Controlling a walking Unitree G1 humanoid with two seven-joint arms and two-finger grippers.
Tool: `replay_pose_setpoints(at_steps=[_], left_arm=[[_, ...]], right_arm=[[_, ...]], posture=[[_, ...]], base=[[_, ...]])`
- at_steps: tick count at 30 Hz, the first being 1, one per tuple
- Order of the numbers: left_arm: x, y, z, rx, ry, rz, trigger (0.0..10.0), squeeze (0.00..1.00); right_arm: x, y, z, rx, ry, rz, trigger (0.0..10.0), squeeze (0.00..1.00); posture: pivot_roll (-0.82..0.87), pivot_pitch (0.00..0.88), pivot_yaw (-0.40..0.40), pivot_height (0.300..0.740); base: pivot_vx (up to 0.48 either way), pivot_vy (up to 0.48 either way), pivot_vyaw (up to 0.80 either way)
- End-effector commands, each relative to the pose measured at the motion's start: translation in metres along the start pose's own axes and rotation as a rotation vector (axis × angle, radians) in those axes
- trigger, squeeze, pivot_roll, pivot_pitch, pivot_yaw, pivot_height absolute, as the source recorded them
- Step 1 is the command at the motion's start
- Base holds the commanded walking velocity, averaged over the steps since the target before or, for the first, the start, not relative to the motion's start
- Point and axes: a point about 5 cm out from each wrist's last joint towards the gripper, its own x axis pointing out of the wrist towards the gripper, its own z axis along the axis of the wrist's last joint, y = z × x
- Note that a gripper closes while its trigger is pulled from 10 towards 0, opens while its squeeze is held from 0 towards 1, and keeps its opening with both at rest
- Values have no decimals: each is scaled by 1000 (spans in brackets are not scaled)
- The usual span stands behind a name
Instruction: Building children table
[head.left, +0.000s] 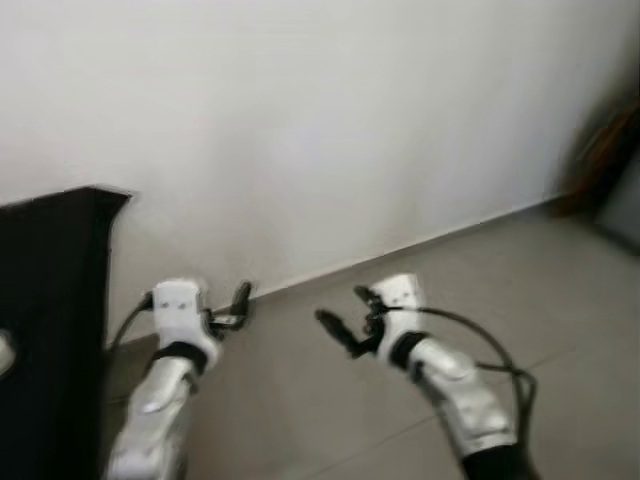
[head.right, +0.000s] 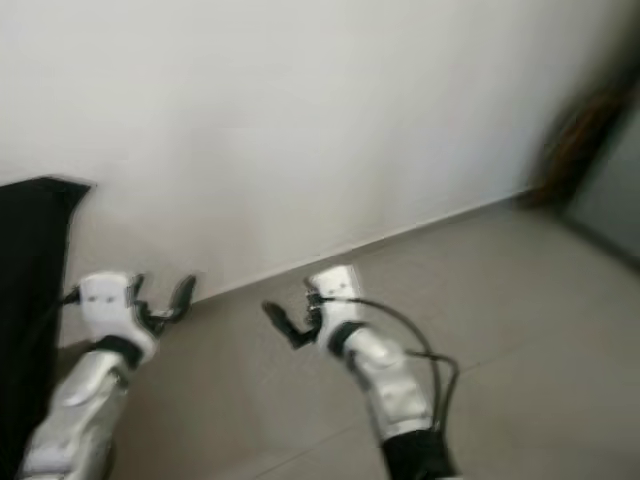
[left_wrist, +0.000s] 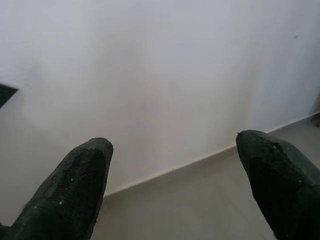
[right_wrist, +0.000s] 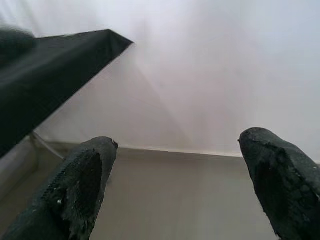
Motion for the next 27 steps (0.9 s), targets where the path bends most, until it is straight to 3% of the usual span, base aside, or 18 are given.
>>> replay_pose_setpoints(at_steps=[1,14,27], left_arm=[[1,-4,1,5,-4,-14,10000,0],[0,-4,-3,11,12,-19,10000,0],[-3,-6,-8,35,40,-42,10000,0]], right_arm=[[-3,-2,-1,-33,-4,8,10000,0],[0,-1,-1,-37,-6,19,10000,0],[2,-1,-1,-23,-20,26,10000,0]], posture=[[-128,0,55,740],[-128,0,60,740],[-123,0,60,740]], base=[[352,0,794],[350,0,794],[329,0,0]])
